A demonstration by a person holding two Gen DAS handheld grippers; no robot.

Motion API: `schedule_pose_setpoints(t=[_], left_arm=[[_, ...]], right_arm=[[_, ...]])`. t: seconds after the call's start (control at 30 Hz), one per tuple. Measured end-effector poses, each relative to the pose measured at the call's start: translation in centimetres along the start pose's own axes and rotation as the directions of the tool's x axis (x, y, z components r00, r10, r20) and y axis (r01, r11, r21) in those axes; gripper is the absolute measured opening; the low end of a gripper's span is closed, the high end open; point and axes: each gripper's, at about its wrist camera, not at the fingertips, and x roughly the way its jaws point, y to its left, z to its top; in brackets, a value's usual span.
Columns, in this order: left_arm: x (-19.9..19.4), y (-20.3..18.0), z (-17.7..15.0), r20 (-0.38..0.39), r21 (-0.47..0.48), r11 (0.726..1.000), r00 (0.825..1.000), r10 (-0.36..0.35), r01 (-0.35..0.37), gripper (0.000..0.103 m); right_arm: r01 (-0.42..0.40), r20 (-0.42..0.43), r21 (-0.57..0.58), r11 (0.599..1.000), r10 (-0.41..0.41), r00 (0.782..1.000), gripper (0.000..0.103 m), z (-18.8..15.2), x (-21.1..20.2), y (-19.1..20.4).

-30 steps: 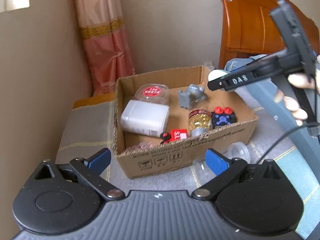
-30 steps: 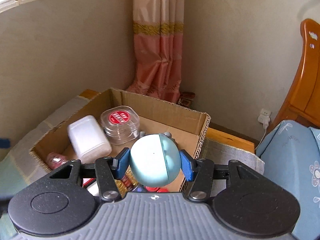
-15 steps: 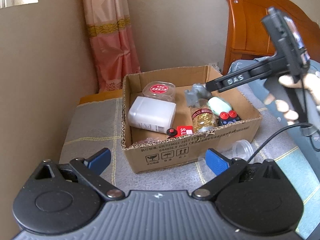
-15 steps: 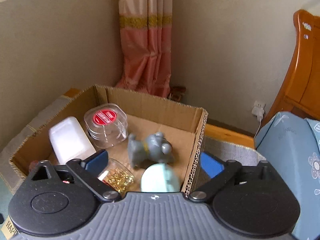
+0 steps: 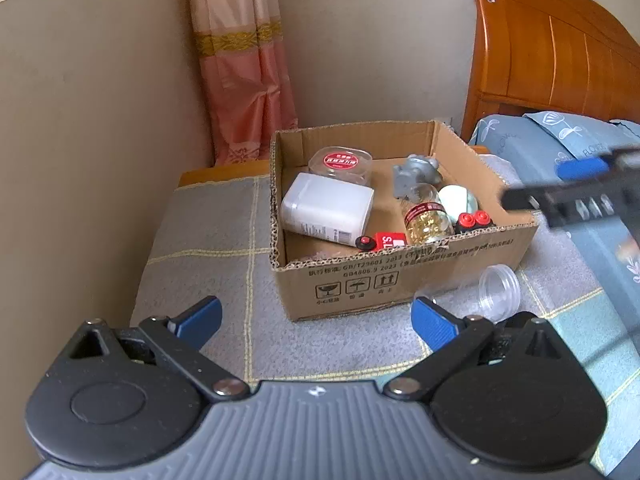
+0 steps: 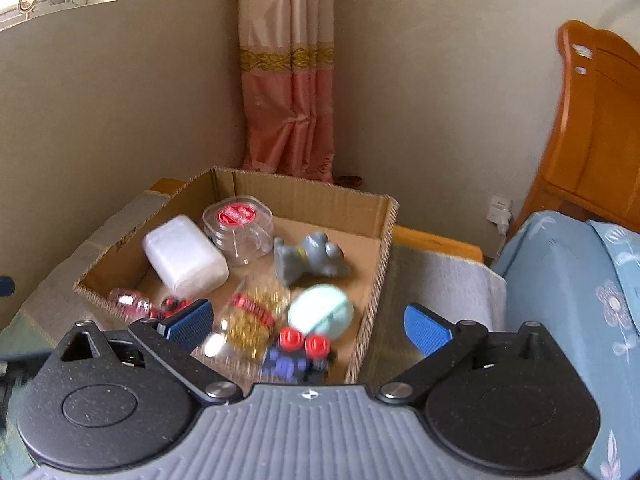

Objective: Organize rigid objects
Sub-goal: 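Withdraw both tools toward black oval object and clear plastic jar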

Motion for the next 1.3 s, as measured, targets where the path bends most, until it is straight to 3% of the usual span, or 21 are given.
schedule_pose_setpoints(t=[0.23,0.5,0.63,0.87,1.3], left_arm=[[0.1,0.2,-0.8,-0.015,-0.004,1.000,1.000,-0.013,0.013,0.101],[-0.4,0.7,-1.4,-0.008,-0.010,1.000,1.000,-0.024,0.024,0.101],[-0.2,0.7,-1.4,-0.013,-0.013,1.000,1.000,-0.026,0.026,0.100],[0.2,0.5,-1.3,-0.019,-0.017,0.999,0.999,-0.047,0.047,0.100],[1.9,-2.9,0.7,-0.015,0.006,0.993,0.993,-0.120,0.120,0.100]], right_arm=[[0.028,-0.033,0.040,0.999,-0.026,0.999,0.103,-6.2,-2.0,1.4],[0.055,-0.144,0.037,0.998,-0.049,0.988,0.103,-11.8,0.8,4.4],[0.045,-0.172,0.069,0.997,-0.032,0.985,0.103,-12.3,2.0,5.0],[0.118,-0.133,0.113,0.987,-0.102,0.986,0.103,-11.5,3.5,5.6],[0.159,-0.105,0.150,0.976,-0.144,0.984,0.103,-12.7,2.8,3.0]])
